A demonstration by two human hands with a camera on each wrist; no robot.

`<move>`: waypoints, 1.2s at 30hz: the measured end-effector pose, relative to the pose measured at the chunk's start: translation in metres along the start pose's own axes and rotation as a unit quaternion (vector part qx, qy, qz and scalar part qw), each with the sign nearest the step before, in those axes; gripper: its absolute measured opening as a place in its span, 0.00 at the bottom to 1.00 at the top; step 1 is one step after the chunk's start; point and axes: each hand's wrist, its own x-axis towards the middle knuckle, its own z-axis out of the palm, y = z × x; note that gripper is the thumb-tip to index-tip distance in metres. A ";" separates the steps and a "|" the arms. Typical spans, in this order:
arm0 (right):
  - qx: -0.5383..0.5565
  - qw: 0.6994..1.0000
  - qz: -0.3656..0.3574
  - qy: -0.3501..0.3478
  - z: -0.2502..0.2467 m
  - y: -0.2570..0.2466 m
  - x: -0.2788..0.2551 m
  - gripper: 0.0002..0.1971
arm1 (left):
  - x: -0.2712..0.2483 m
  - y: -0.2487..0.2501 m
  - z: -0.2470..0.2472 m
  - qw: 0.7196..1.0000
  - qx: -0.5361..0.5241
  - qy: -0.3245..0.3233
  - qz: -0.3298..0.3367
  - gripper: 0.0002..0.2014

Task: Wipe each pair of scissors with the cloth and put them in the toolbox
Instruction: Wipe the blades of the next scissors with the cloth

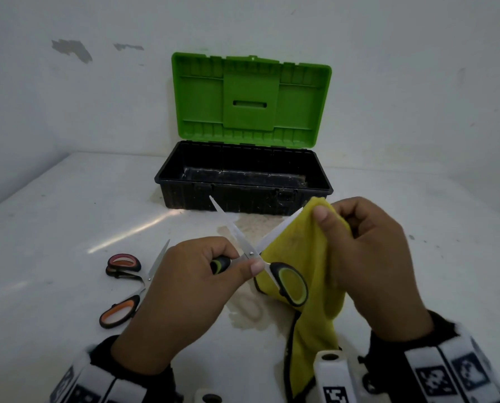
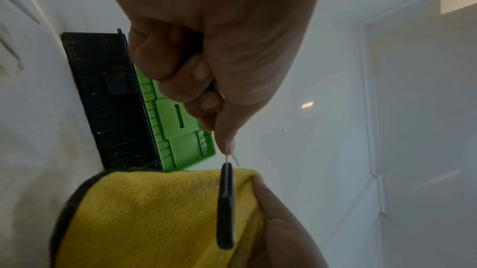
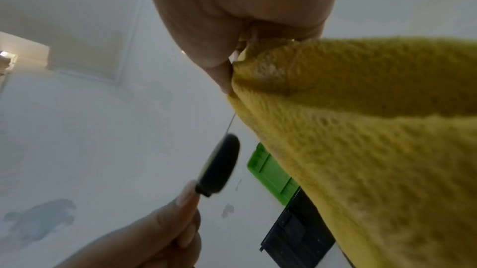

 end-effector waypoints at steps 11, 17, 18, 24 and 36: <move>-0.167 0.933 -0.299 -0.111 0.015 -0.006 -0.027 0.14 | 0.001 0.000 0.003 0.999 0.026 -0.015 -0.026 0.14; -0.226 0.914 -0.327 -0.079 0.012 -0.006 -0.021 0.14 | -0.001 0.003 -0.005 0.999 0.037 -0.013 -0.012 0.15; -0.227 0.918 -0.319 -0.069 0.008 -0.005 -0.017 0.14 | -0.001 0.004 -0.006 0.999 0.035 -0.013 -0.013 0.15; -0.243 0.901 -0.349 -0.086 0.004 0.000 -0.012 0.13 | -0.001 0.005 -0.008 0.999 0.037 -0.019 -0.020 0.15; -0.144 0.974 -0.175 0.001 -0.024 0.000 0.008 0.09 | 0.003 0.010 -0.011 0.999 0.030 -0.010 -0.021 0.17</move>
